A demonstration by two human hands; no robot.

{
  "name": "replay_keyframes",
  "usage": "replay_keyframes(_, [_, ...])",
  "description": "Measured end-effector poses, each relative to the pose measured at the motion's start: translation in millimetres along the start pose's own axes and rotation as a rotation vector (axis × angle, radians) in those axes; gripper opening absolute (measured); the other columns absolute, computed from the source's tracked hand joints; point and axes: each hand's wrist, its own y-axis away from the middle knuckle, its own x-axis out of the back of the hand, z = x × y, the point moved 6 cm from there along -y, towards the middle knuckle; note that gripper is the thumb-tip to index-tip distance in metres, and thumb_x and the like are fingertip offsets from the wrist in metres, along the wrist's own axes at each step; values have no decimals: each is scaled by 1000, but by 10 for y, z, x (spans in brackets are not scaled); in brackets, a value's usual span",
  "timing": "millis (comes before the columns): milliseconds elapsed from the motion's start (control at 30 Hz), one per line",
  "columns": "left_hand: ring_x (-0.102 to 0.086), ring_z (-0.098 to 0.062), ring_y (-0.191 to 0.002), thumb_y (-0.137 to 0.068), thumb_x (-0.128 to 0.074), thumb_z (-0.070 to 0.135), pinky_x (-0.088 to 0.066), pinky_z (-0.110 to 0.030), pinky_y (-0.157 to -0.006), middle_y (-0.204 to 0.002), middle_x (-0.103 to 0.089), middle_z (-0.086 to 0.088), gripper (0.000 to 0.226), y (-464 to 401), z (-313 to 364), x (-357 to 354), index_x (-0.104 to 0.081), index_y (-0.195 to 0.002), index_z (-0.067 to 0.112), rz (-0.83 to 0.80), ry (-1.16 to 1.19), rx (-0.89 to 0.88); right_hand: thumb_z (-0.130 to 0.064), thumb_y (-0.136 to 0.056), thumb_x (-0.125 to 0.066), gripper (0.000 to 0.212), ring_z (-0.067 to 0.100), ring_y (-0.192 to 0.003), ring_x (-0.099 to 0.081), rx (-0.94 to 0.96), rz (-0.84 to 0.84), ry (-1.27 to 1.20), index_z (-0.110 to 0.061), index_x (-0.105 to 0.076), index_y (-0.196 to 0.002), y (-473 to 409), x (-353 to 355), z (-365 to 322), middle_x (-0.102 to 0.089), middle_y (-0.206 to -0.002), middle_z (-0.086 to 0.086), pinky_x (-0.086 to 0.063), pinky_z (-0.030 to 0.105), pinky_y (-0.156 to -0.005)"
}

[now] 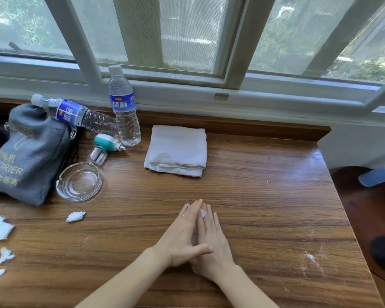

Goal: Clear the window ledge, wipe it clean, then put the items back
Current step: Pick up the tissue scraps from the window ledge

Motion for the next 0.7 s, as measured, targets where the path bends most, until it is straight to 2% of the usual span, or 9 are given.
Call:
replay_keyframes(67, [26,25,-128,-79,-65,61,10,-16,-117,-157,7,13,111,0,-7,-15,7,-153,20,-4,16,28,-49,-74,-61,106,34,-150,-13,-33,-13,-1,-2,-16,-157,-51,-37,-54,-23,-161,21,-11,42,-117])
replay_keyframes(167, [8,12,-143,-77,-68,59,-8,-27,-122,-160,0,14,112,4,-25,-37,4,-155,23,26,64,59,-45,-88,-41,80,32,-148,-23,-109,-30,-60,2,-30,-152,-102,-31,-88,-26,-159,20,-2,36,-121])
replay_keyframes(233, [-7,7,-145,-76,-70,59,-21,-24,-119,-160,-5,17,111,7,-35,-44,2,-154,26,57,128,88,-34,-98,-38,70,26,-150,-25,-145,150,-133,3,-21,-155,-133,45,-50,-17,-162,14,3,26,-123])
replay_keyframes(300, [-10,13,-142,-74,-74,57,-22,-14,-115,-158,-7,22,112,13,-47,-58,3,-152,32,83,181,104,-29,-101,-48,71,23,-149,-23,-191,175,-290,-3,-11,-156,-152,126,-11,-23,-160,16,-9,25,-121])
replay_keyframes(367, [-10,14,-141,-71,-78,57,-21,-12,-113,-156,-5,27,116,21,-57,-74,2,-152,34,92,218,108,-42,-95,-41,68,26,-137,-38,-243,275,-406,-3,-27,-149,-167,216,64,-43,-146,20,-34,34,-115])
replay_keyframes(433, [-10,13,-142,-67,-82,56,-21,-9,-111,-157,-6,26,122,35,-70,-73,1,-153,34,62,246,100,-47,-89,-26,71,22,-129,-39,-292,246,-516,-3,-36,-143,-185,232,128,-47,-139,20,-39,33,-109])
replay_keyframes(533, [-13,11,-142,-64,-86,50,-21,-9,-111,-159,-8,22,128,39,-79,-22,0,-156,28,-57,160,28,-32,-93,-36,46,17,-117,-36,-227,253,-595,-13,-33,-135,-180,171,227,-51,-129,21,-43,38,-103])
replay_keyframes(600, [-20,5,-142,-69,-82,36,-28,-12,-109,-161,-12,14,117,5,-86,-1,-5,-156,23,-76,6,-72,-32,-93,-38,52,14,-116,-37,-191,211,-660,-7,-36,-139,-176,130,287,-46,-129,10,-39,36,-106])
replay_keyframes(700, [-32,-7,-141,-75,-76,25,-36,-23,-109,-157,-31,1,97,-61,-129,15,-19,-153,20,42,-130,-141,-48,-87,-44,74,11,-123,-36,-168,147,-725,-4,-34,-145,-122,186,290,-36,-131,-2,-27,17,-108])
